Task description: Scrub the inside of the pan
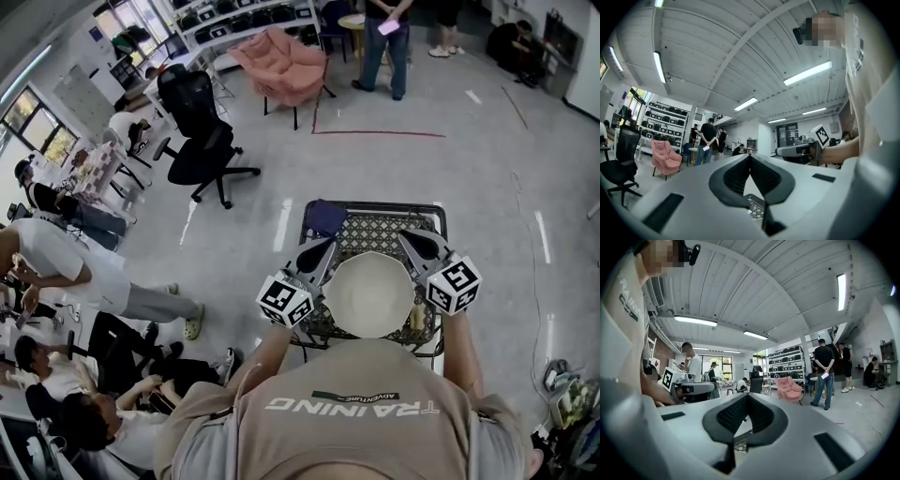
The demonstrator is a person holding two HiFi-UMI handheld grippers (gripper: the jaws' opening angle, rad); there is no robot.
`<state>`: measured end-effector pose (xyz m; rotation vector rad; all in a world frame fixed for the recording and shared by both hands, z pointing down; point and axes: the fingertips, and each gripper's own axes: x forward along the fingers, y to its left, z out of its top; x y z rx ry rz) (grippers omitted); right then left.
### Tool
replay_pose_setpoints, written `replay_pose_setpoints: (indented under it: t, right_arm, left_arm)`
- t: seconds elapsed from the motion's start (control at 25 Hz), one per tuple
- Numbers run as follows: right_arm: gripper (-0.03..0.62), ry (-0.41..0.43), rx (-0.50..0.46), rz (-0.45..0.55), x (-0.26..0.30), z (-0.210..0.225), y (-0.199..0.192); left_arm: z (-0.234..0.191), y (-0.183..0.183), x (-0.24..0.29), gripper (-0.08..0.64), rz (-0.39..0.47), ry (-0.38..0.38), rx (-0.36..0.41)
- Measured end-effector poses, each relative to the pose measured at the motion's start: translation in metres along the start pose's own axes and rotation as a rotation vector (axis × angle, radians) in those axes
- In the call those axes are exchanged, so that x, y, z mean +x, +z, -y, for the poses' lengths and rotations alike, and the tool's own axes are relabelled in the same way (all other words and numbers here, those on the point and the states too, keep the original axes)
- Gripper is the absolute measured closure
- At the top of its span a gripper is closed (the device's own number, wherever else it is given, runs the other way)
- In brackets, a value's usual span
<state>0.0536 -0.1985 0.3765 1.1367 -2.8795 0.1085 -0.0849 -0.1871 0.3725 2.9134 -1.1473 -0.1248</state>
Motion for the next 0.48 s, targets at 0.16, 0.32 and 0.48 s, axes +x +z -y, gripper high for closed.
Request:
replay_pose_setpoints:
  t: [0.16,0.32,0.48]
  right_arm:
    - [0.575,0.016,0.002,-0.019,-0.004,-0.004,-0.006]
    - [0.575,0.024,-0.001,-0.04,-0.01,-0.004,-0.013]
    - [0.575,0.02,0.014,-0.076,-0.013,0.004,-0.032]
  left_arm:
    - [-0.003,-0.001,-0.001,0.542,-0.002,0.017,-0.017]
    - [0.002,-0.004,0.0,0.543,-0.003,0.019,-0.033]
    - [0.008,-0.009,-0.001,0.542,-0.003,0.016,-0.037]
